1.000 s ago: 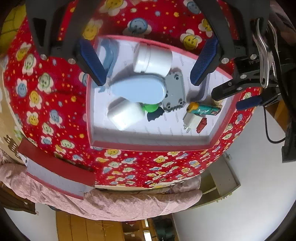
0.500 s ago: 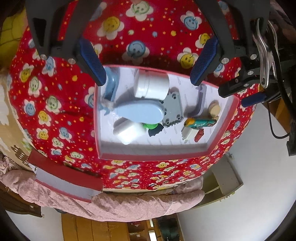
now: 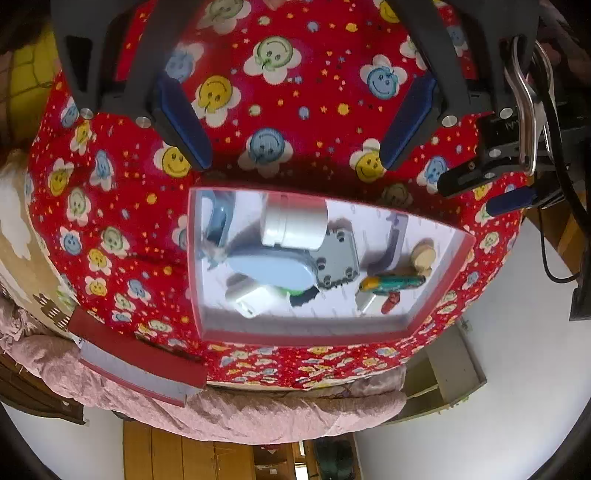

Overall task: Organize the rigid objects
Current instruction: 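Withdraw both open tools from the tray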

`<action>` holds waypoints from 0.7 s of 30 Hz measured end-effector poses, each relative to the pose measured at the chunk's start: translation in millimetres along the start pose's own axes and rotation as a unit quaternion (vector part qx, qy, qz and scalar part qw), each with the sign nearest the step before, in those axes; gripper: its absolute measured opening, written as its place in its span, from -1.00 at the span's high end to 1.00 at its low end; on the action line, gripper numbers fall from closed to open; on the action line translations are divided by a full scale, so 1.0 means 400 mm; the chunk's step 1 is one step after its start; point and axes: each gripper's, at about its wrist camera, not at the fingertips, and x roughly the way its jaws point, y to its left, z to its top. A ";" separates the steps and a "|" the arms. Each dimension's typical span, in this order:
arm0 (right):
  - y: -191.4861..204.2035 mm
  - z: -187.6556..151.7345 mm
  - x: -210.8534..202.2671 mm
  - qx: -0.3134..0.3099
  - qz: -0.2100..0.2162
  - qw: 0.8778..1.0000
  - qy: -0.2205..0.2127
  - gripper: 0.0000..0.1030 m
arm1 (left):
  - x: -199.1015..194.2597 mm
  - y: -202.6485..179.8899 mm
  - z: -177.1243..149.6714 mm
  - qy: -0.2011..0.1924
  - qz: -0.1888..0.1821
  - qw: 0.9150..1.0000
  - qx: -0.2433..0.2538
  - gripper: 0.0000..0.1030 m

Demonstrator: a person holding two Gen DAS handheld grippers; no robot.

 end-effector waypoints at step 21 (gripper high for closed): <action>-0.017 -0.049 0.095 0.027 -0.012 0.998 0.052 -0.83 | 0.070 0.001 -0.033 0.023 0.012 1.000 0.001 -0.71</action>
